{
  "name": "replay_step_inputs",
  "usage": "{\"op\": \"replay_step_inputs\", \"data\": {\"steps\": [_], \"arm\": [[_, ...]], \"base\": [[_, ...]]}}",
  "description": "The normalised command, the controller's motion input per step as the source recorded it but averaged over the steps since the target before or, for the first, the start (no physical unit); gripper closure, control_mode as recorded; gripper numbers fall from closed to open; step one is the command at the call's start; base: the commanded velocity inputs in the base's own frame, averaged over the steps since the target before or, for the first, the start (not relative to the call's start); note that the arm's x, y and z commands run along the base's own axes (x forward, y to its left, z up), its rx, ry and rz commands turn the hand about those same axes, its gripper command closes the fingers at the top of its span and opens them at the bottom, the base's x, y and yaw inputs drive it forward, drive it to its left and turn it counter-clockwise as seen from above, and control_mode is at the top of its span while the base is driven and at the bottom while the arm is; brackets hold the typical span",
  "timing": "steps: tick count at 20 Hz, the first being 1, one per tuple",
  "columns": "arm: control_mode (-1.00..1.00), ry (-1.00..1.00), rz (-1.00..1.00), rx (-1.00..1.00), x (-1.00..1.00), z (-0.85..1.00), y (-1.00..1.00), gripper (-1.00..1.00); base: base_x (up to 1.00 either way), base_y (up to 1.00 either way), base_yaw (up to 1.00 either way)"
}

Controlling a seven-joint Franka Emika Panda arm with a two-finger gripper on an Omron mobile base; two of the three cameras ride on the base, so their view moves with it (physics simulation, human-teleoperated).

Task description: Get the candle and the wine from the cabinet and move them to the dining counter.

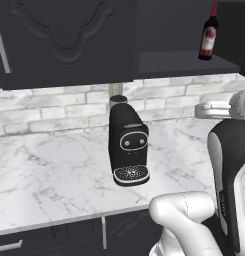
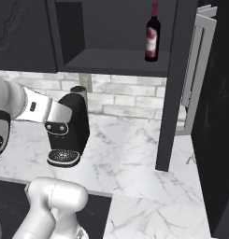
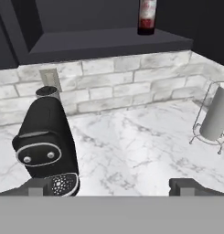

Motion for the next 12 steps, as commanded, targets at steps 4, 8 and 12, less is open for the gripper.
{"op": "replay_step_inputs", "data": {"steps": [4, 8, 12], "arm": [[-1.0, -0.3, -0.11, -0.08, -0.18, 0.63, -0.09, -1.0], [-1.0, -0.27, -0.04, -0.05, -0.03, 0.68, -0.17, -1.0], [-1.0, -0.24, 0.0, -0.03, -0.01, 0.58, -0.3, -1.0]], "base": [[0.0, 0.0, 0.0], [0.0, 0.0, 0.0], [0.0, 0.0, 0.0]]}}
